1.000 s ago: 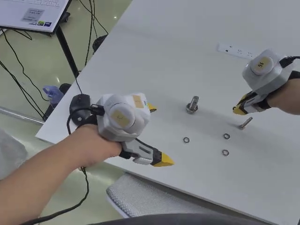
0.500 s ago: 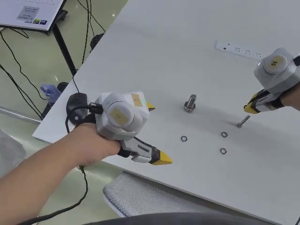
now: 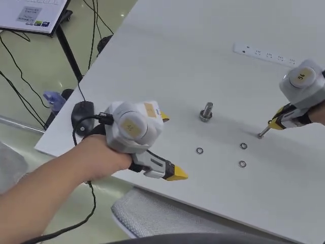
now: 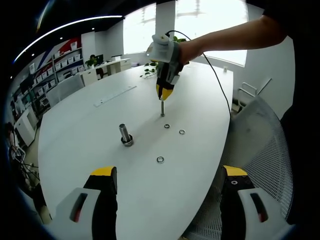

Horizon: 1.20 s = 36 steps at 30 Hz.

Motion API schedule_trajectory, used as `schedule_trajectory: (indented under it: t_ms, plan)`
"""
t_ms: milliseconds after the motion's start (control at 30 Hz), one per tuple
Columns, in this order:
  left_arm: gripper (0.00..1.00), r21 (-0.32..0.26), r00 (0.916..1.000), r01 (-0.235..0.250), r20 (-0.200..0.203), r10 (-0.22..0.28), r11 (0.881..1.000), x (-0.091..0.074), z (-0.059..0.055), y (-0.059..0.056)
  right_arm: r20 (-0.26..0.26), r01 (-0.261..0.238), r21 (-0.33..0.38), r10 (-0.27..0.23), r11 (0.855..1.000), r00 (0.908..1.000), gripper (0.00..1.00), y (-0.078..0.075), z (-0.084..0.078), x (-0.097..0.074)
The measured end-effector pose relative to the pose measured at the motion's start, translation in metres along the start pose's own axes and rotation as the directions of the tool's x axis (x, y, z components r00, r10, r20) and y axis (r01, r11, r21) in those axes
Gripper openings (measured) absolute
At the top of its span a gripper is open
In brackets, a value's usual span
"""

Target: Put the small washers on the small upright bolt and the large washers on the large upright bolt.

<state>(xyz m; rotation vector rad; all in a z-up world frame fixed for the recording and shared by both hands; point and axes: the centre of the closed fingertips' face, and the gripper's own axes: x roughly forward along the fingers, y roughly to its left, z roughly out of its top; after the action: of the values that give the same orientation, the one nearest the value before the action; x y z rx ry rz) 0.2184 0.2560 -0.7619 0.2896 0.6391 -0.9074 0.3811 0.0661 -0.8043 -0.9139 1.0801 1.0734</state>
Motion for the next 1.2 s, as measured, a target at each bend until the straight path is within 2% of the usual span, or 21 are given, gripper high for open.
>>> schedule_trajectory:
  t_ms: [300, 433, 1200]
  plan:
    - [0.84, 0.003, 0.9999, 0.008, -0.007, -0.008, 1.0, 0.001, 0.0, 0.0, -0.012, -0.009, 0.009, 0.009, 1.0, 0.9999, 0.12, -0.005, -0.011, 0.008]
    - [0.84, 0.004, 0.9999, 0.01, -0.009, -0.01, 1.0, 0.002, 0.001, 0.0, 0.006, -0.009, 0.019, 0.009, 1.0, 0.9999, 0.12, -0.003, -0.008, 0.007]
    - [0.84, 0.002, 0.9999, 0.015, -0.006, -0.015, 1.0, 0.005, 0.002, 0.001, -0.012, -0.029, 0.021, 0.029, 0.999, 0.9995, 0.12, 0.0, -0.011, 0.022]
